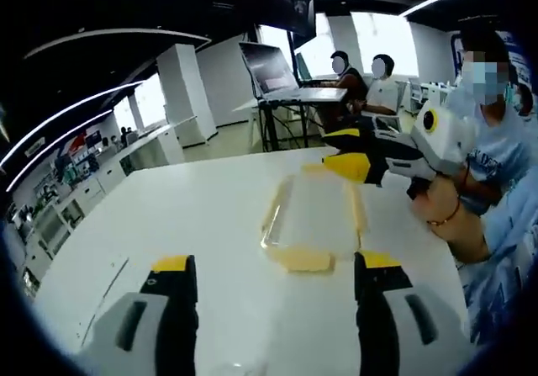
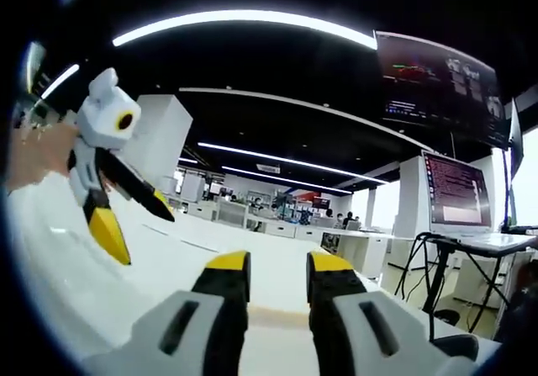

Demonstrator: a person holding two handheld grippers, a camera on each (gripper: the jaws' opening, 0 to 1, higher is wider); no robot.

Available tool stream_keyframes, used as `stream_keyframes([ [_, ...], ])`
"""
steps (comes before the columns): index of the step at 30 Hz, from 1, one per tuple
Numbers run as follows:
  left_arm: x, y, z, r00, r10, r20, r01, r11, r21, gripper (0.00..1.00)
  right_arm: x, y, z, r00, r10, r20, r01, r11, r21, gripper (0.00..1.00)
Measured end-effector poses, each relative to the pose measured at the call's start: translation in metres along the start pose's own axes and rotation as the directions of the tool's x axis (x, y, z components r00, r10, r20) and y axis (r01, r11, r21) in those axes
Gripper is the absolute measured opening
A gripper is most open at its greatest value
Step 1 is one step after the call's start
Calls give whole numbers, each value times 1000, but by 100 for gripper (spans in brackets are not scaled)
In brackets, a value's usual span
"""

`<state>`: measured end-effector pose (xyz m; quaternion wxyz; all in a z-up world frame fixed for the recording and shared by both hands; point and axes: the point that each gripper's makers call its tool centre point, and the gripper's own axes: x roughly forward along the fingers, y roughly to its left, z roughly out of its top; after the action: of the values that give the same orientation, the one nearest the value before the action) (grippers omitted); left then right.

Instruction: Snap each plastic latch of the storage box into its locked position after aligning the lid with the box until every specified latch is closed and the lid sits flush.

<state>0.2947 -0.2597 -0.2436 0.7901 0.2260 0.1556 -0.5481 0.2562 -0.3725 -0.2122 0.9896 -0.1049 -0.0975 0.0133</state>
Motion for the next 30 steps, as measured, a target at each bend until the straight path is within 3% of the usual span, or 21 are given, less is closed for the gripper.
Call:
stream_keyframes([
  [5,26,-7,-5,997,-14,-72,17,999,38,75,1,3,-2,1000,11,-8,-11,1000,-6,26],
  [9,46,-15,-19,988,-35,-151,46,996,74,75,2,7,-2,1000,15,-12,-15,1000,-25,26],
  [17,73,-21,-39,972,-60,-229,86,990,108,68,3,8,-4,1000,19,-16,-20,1000,-24,26],
  [20,77,-33,-51,955,-124,-267,149,986,72,62,4,9,-6,1000,21,-22,-22,999,-26,26],
  [30,80,-48,-52,941,-214,-263,219,976,-10,45,3,9,-9,999,21,-36,-22,999,-26,26],
])
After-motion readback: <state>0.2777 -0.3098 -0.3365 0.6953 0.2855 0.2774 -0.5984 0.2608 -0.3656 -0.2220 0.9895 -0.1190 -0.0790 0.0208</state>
